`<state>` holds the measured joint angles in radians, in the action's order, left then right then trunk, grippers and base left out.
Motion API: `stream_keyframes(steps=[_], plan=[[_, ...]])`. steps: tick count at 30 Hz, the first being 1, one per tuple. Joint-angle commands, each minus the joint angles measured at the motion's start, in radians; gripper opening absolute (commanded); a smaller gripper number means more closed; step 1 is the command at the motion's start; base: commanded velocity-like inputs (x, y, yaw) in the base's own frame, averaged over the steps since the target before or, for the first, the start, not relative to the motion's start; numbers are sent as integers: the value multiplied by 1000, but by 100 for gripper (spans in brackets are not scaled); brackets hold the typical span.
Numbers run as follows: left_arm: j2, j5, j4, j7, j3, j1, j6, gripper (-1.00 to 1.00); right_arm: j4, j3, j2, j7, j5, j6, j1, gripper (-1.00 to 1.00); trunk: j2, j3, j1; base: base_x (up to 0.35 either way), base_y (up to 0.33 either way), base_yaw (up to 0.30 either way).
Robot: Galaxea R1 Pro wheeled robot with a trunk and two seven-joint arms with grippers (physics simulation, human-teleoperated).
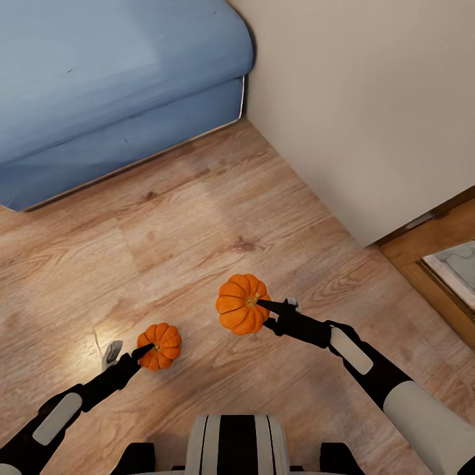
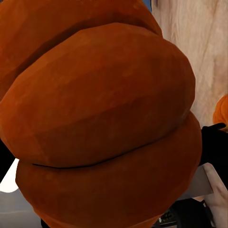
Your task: Place each of the two pumpkins and all three candles from the living room inside a cabinet in the living room (use any cabinet), then make sure every cabinet is closed, and position the cauldron so it is next to a table in the living room.
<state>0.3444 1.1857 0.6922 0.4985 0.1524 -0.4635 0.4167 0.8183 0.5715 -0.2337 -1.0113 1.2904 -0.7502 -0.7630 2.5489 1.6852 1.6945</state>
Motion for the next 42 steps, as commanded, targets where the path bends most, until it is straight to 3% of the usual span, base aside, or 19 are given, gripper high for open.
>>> stream_keyframes(steps=[1,33,34,42], plan=[[1,-11,-3,-3,6,0,-2,100,0,4,-1,2,9,-6,-1,-100,0,1,0,0,-7,0],[1,-11,-2,2,8,0,-3,100,-1,4,-1,2,9,-6,-1,-100,0,1,0,0,-37,0],[1,-11,-2,2,8,0,-3,-100,-1,4,-1,2,9,-6,-1,-100,0,1,0,0,0,0],[1,-11,-2,2,9,0,-3,-100,-1,4,-1,2,9,-6,-1,-100,0,1,0,0,0,0]])
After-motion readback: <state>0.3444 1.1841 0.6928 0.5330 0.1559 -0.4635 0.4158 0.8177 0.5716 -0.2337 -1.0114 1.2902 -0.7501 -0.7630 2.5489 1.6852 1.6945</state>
